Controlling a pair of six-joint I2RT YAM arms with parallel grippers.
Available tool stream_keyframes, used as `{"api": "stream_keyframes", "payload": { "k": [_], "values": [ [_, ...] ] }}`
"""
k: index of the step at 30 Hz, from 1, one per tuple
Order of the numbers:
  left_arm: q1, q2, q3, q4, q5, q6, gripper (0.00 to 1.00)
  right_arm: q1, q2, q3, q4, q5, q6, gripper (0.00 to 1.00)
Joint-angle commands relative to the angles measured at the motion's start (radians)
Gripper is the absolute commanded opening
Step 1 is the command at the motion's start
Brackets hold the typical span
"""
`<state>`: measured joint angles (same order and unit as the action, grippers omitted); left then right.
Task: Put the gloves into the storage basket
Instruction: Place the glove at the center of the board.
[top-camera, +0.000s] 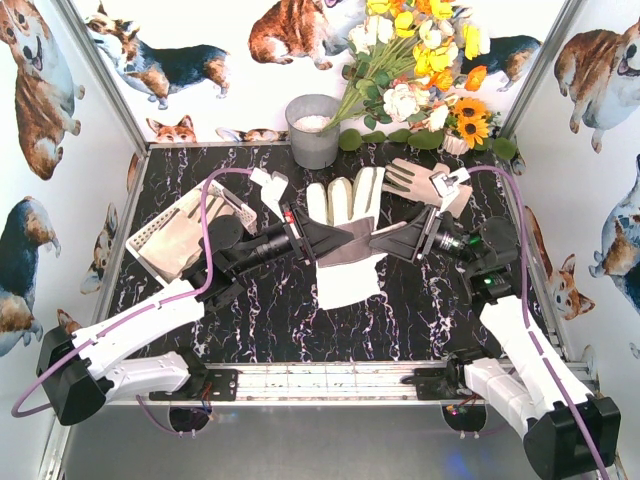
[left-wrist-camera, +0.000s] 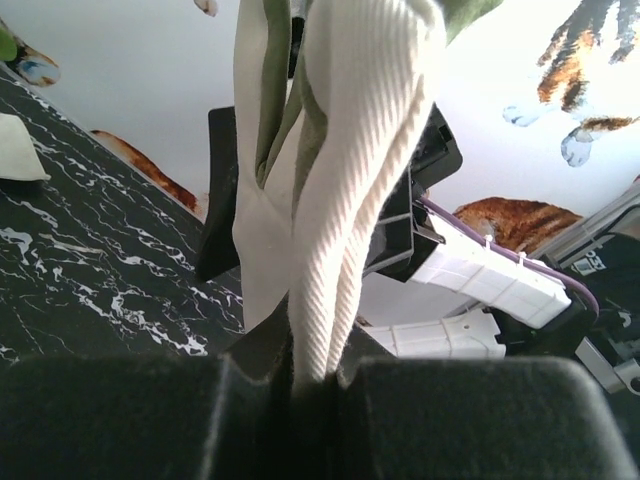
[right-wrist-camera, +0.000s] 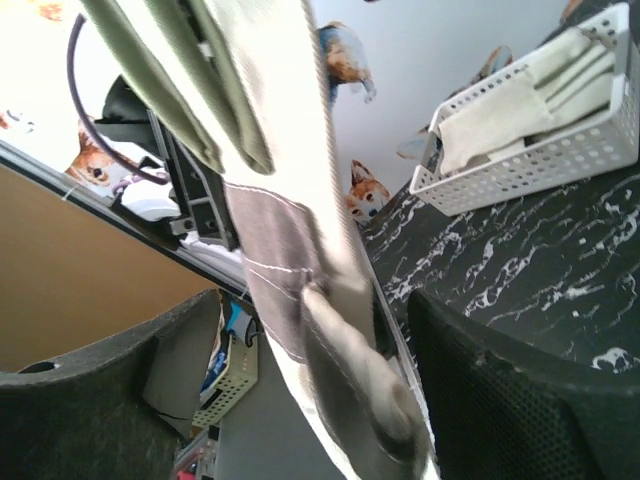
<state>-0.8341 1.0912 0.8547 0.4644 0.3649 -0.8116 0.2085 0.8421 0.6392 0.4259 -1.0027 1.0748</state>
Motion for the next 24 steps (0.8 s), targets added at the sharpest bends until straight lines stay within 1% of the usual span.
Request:
{"api": "stream_keyframes", "payload": {
  "k": [1,2,5,6,9,12,14,15,17,20,22,24],
  "values": [
    [0.003,0.001,0.035,0.038,0.045,-0.013,0.00,0.006,-0.020,0.016,0.201,-0.016,0.066,0.71],
    [0.003,0.002,0.033,0.044,0.047,-0.017,0.00,0.006,-0.024,0.013,0.197,-0.013,0.059,0.66],
    [0.003,0.001,0.023,0.051,0.039,-0.026,0.00,0.006,-0.033,0.012,0.139,0.001,0.022,0.33],
    [0.003,-0.001,0.012,0.052,0.025,-0.026,0.00,0.006,-0.038,0.011,0.099,0.011,0.006,0.20],
    [0.003,-0.009,-0.028,0.057,-0.030,-0.026,0.00,0.006,-0.057,0.011,-0.034,0.044,-0.061,0.01],
    [-0.002,-0.006,-0.086,0.030,-0.140,-0.028,0.00,0.013,-0.077,0.026,-0.292,0.124,-0.200,0.00],
    [-0.009,0.015,-0.169,0.047,-0.198,-0.045,0.00,0.037,-0.078,0.036,-0.469,0.195,-0.308,0.00],
    [-0.012,0.030,-0.193,0.055,-0.217,-0.054,0.00,0.061,-0.075,0.039,-0.545,0.264,-0.372,0.00],
    [-0.017,0.061,-0.230,0.057,-0.255,-0.064,0.00,0.123,-0.059,0.038,-0.661,0.378,-0.432,0.00],
    [-0.028,0.099,-0.271,0.033,-0.337,-0.054,0.00,0.227,-0.023,0.002,-0.736,0.556,-0.446,0.00],
    [-0.031,0.133,-0.298,0.014,-0.393,-0.049,0.00,0.291,0.009,-0.039,-0.723,0.646,-0.434,0.00],
    [-0.031,0.174,-0.308,-0.008,-0.421,-0.040,0.00,0.332,0.052,-0.086,-0.673,0.710,-0.418,0.00]
  ]
}}
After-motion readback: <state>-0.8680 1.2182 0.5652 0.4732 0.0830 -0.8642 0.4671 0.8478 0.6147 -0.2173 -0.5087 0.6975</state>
